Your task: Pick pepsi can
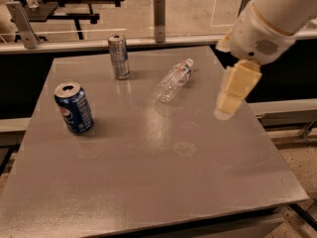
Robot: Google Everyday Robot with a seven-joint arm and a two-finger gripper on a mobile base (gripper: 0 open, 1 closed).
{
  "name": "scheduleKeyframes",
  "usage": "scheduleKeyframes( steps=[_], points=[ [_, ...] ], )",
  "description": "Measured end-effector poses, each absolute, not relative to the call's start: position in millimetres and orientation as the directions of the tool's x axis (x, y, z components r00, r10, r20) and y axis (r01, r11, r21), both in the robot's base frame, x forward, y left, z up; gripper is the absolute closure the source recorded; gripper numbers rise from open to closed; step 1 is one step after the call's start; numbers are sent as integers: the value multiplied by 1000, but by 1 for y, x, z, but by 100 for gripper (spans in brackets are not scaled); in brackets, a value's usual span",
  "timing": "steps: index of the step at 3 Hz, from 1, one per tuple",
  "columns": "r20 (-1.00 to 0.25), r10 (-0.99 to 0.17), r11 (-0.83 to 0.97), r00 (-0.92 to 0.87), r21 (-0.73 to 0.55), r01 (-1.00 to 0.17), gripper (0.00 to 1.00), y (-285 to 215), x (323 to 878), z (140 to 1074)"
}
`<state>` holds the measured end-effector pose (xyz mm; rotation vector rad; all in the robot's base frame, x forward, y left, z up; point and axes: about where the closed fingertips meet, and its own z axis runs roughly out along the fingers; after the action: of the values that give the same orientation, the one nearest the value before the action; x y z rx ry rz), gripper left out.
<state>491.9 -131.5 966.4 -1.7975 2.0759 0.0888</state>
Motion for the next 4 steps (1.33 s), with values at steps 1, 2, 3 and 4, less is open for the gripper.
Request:
scheduleKeyframes(
  steps=[1, 2, 3, 4],
  points=[
    [-419, -908, 114, -29, -179, -977, 0, -63, 518, 959],
    [-493, -869, 59, 34, -172, -983, 0, -2, 526, 956],
    [-537, -840, 24, 76, -177, -984, 0, 42, 528, 950],
    [-553, -828, 4, 92, -170, -985, 0, 68, 526, 945]
  ],
)
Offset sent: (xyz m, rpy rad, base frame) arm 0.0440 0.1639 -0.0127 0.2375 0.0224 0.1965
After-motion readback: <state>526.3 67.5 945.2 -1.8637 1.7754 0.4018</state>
